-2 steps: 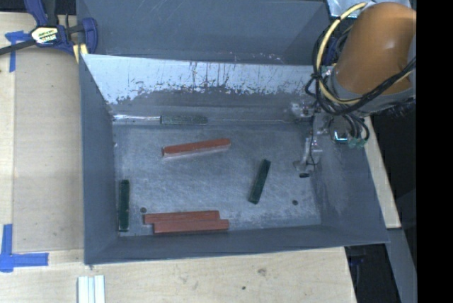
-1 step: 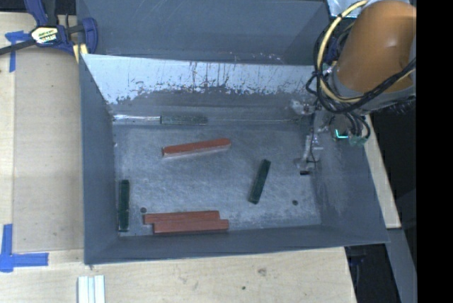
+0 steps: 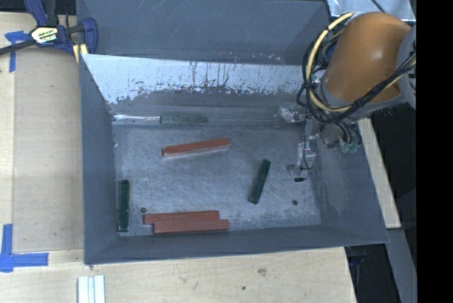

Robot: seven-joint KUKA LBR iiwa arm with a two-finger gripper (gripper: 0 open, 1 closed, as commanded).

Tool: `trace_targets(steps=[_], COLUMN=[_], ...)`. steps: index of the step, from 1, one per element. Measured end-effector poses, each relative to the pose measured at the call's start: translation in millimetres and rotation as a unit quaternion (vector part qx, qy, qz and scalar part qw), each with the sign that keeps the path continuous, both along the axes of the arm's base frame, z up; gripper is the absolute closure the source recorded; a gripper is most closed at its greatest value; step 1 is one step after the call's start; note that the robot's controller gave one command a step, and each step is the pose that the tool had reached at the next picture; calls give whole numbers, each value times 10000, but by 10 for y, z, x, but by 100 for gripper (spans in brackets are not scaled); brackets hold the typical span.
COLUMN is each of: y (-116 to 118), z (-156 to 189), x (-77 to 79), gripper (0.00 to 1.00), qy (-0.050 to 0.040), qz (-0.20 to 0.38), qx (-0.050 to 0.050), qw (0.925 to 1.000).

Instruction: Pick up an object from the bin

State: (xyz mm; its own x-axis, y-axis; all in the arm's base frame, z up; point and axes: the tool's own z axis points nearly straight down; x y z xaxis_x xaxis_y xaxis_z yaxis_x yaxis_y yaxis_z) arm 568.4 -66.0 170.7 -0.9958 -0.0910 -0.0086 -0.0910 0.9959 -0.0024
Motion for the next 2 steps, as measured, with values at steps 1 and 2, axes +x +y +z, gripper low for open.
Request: trace_targets(steps=[1, 2], y=[162, -102], z=[-270, -759], x=[135, 138], gripper=[0, 0], qy=[20, -4], qz=[1408, 2365], qx=[-3, -14], qw=[9900, 9716])
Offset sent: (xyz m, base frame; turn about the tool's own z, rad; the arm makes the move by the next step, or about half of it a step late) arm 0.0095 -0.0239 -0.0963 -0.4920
